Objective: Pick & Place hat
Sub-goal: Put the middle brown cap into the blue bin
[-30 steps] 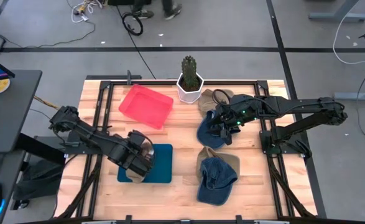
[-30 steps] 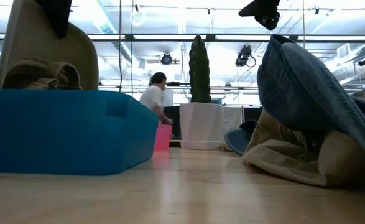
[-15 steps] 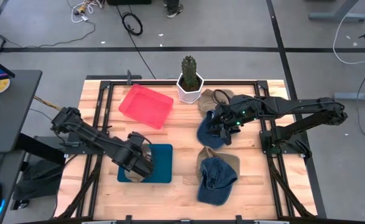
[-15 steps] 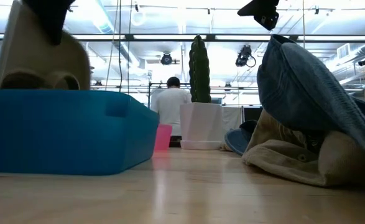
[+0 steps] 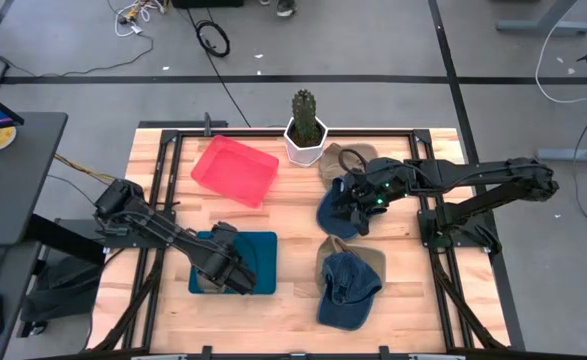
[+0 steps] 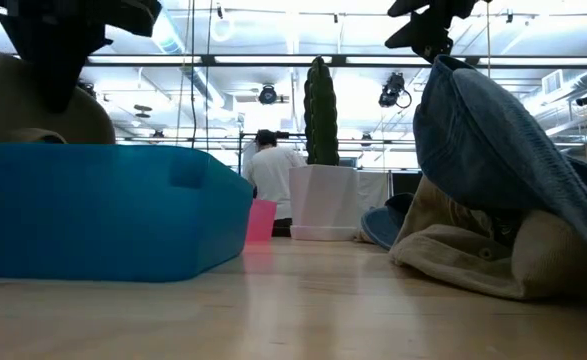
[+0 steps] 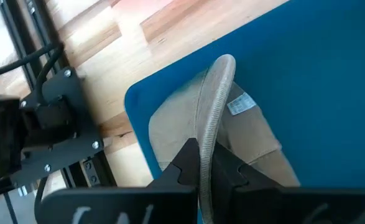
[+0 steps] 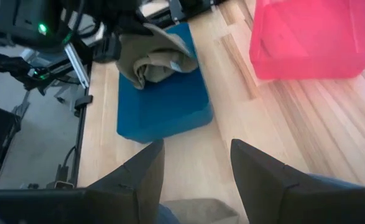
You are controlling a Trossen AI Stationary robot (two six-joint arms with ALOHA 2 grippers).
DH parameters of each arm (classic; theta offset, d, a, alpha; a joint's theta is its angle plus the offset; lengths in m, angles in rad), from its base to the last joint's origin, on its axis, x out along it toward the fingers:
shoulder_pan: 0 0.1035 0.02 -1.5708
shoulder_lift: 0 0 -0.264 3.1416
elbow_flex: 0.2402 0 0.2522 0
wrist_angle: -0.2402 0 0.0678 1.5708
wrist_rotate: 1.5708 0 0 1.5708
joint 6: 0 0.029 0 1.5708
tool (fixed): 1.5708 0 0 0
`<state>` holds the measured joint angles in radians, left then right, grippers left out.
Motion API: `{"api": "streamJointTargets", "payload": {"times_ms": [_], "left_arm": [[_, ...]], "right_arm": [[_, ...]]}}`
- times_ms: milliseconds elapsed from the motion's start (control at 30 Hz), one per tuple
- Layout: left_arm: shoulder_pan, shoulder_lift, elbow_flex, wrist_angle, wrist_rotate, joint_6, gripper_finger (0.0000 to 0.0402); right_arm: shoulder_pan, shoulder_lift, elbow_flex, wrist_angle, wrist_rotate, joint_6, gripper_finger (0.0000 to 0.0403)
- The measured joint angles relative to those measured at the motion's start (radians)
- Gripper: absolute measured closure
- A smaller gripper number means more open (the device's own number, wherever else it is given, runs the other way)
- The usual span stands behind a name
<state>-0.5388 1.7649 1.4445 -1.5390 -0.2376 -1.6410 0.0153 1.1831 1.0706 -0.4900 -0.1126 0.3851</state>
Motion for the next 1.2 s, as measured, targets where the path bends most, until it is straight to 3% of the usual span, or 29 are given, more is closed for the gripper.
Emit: {"api": "streamJointTargets", "payload": {"times_ms": [467, 800, 1200], "left_arm": [[0.051, 0.001, 0.000, 0.052, 0.028, 0.004, 0.0383], [0.100, 0.001, 0.000, 0.158, -0.022, 0.017, 0.0379], [0.123, 0.000, 0.000, 0.198, -0.009, 0.032, 0.0371]], "right_arm": [[0.000, 0.000, 0.000, 0.058, 0.000, 0.000, 0.0216], [0.000, 0.000, 0.000, 0.057, 0.000, 0.000, 0.0216], [0.000, 0.000, 0.000, 0.057, 0.000, -0.001, 0.0216]]}}
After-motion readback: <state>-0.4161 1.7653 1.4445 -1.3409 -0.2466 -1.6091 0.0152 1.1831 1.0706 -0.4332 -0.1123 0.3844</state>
